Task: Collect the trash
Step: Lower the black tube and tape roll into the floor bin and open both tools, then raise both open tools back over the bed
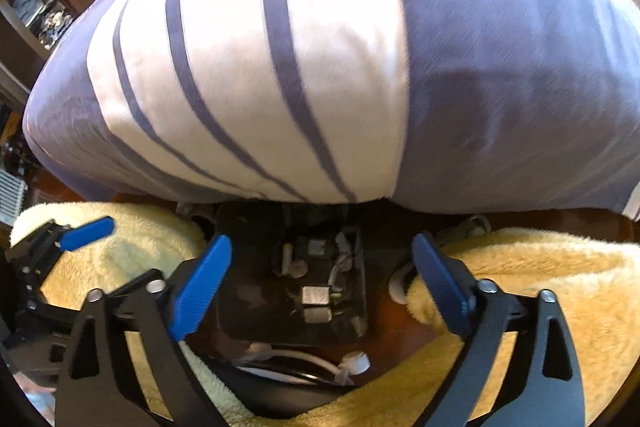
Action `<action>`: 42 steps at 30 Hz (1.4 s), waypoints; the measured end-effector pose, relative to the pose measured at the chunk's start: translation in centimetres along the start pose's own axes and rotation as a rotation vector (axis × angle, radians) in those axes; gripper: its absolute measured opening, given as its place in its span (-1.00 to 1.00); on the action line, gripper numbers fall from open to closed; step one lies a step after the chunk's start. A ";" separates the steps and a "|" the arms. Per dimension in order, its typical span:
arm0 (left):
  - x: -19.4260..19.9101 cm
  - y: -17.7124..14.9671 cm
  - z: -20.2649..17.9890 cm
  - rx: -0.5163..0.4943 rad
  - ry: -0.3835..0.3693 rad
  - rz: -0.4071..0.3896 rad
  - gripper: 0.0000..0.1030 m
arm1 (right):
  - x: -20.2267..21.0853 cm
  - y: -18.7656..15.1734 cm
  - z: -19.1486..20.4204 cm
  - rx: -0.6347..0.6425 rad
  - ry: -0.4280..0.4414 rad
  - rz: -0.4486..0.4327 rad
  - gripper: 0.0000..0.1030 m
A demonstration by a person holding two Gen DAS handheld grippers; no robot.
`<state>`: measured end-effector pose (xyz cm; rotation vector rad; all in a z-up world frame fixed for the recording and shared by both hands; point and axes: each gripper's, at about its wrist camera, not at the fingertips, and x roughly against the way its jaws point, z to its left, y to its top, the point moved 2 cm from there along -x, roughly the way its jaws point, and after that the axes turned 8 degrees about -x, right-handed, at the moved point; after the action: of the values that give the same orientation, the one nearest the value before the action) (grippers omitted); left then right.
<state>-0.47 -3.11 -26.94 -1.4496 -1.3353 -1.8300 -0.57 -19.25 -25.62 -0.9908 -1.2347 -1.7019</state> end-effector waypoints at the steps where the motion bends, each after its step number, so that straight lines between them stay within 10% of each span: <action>1: 0.5 0.3 0.0 0.000 0.008 -0.012 0.75 | 0.5 0.3 0.0 0.011 -0.003 -0.014 0.93; 18: 8.5 7.4 3.1 0.018 0.098 -0.247 0.82 | 10.0 9.6 0.6 0.053 -0.012 -0.317 0.93; 42: 2.3 26.1 10.4 0.087 0.118 -0.267 0.74 | 0.0 29.8 -1.0 0.022 -0.092 -0.306 0.92</action>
<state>24.80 -4.74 -14.43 -1.1442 -1.5892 -1.9593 26.61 -26.46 -15.61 -0.9111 -1.5248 -1.8857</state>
